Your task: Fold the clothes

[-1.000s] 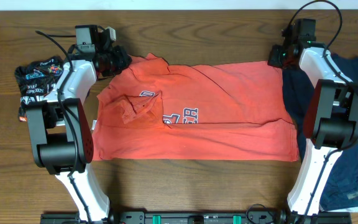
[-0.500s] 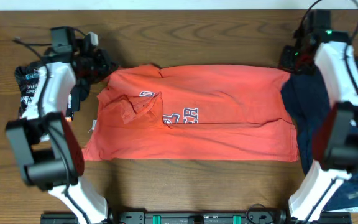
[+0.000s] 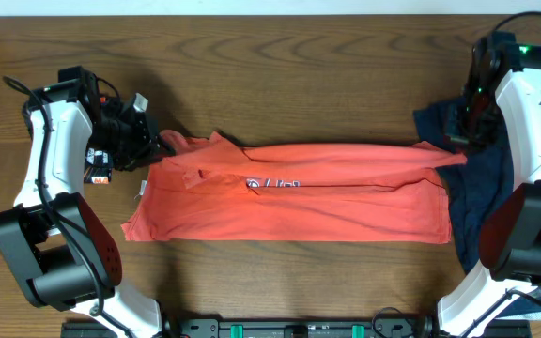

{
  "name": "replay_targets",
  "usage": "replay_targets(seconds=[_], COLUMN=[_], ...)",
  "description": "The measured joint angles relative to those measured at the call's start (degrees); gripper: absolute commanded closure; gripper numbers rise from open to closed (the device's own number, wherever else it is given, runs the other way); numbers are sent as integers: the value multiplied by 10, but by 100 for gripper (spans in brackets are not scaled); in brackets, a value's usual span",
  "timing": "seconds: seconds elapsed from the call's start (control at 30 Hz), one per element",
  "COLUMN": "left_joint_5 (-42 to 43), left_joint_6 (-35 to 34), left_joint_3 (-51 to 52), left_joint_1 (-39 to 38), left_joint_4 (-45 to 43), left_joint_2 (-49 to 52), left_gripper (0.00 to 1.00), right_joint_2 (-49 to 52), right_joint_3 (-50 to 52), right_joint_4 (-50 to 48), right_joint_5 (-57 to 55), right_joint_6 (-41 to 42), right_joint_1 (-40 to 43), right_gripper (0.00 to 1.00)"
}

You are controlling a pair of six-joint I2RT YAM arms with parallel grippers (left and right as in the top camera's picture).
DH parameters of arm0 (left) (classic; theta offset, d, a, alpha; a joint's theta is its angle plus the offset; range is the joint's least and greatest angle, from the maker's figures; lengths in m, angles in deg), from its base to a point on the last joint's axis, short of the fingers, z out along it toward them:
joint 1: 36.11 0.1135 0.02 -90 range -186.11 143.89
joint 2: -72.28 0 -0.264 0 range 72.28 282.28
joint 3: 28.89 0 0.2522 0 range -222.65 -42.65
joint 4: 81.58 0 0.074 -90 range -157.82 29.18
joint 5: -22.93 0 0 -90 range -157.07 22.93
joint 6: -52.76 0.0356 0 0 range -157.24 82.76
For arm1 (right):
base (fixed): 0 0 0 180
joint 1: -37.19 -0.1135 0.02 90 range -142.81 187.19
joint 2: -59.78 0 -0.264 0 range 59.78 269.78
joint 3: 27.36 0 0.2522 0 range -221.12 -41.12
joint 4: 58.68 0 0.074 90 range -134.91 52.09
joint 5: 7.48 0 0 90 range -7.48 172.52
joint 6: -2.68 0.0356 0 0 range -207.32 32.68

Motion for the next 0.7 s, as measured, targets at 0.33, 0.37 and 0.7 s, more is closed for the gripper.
replay_targets(seconds=[0.33,0.37,0.7], left_joint_5=[-75,-78,-120], left_joint_6=[27,27,35], left_joint_3=[21,28,66], left_joint_1=[0,0,0], left_joint_4=[57,58,71], left_joint_2=[0,0,0], left_gripper=[91,91,50], right_joint_2=[0,0,1], right_joint_3=[78,89,139], right_joint_4=[22,19,15], right_joint_5=[-34,-35,-60], right_joint_6=[4,4,7], right_joint_1=[24,26,31], right_gripper=[97,97,75])
